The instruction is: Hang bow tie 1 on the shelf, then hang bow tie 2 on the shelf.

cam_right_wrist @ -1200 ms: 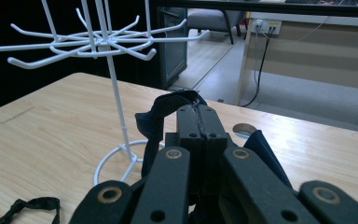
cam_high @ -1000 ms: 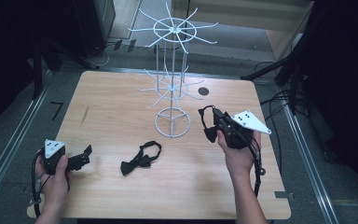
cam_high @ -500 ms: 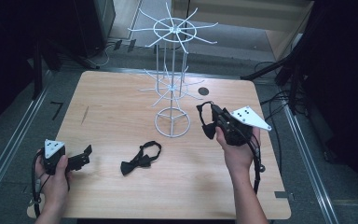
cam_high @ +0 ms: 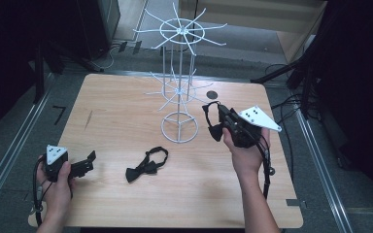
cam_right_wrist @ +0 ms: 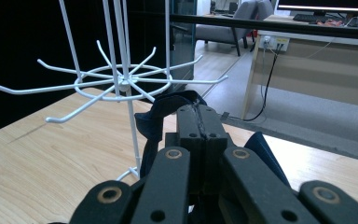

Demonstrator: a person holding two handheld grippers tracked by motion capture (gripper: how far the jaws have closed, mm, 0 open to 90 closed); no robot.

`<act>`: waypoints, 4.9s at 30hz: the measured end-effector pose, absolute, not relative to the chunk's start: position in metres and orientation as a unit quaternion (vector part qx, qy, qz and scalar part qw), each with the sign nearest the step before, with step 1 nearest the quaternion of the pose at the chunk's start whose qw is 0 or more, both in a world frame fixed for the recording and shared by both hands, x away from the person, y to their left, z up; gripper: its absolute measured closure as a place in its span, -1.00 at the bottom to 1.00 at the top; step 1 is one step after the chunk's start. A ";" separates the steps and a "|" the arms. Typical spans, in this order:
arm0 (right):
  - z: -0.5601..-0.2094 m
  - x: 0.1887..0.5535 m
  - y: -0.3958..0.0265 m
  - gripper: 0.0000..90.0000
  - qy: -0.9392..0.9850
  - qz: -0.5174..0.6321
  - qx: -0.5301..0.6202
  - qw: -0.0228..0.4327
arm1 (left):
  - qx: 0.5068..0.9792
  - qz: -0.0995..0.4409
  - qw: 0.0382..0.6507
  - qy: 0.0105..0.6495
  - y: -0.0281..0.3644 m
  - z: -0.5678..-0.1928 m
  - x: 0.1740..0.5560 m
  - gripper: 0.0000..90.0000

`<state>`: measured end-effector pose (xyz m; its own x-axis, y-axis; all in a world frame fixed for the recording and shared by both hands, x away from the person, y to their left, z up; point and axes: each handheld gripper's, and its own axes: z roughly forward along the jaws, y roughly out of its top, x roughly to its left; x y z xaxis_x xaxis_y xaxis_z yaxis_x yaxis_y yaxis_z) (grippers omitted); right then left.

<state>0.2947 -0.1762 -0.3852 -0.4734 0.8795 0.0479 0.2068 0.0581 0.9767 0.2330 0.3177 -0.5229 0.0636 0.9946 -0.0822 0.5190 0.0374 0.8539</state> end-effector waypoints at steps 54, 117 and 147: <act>-0.419 0.334 -0.153 1.00 0.652 0.557 0.446 0.256 | 0.620 0.308 0.385 0.610 0.318 -0.523 0.233 -1.00; -0.466 0.306 -0.154 0.02 0.665 0.538 0.463 0.234 | 0.619 0.311 0.385 0.610 0.319 -0.523 0.233 -1.00; -0.502 0.280 -0.109 0.18 0.712 0.521 0.434 0.181 | 0.620 0.310 0.385 0.609 0.319 -0.523 0.233 -1.00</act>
<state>0.2803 -0.1094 -0.5023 -0.5573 0.8072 0.1946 0.4304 0.0803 0.8991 0.2335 0.3186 -0.5228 0.0651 0.9943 -0.0844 0.5177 0.0386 0.8547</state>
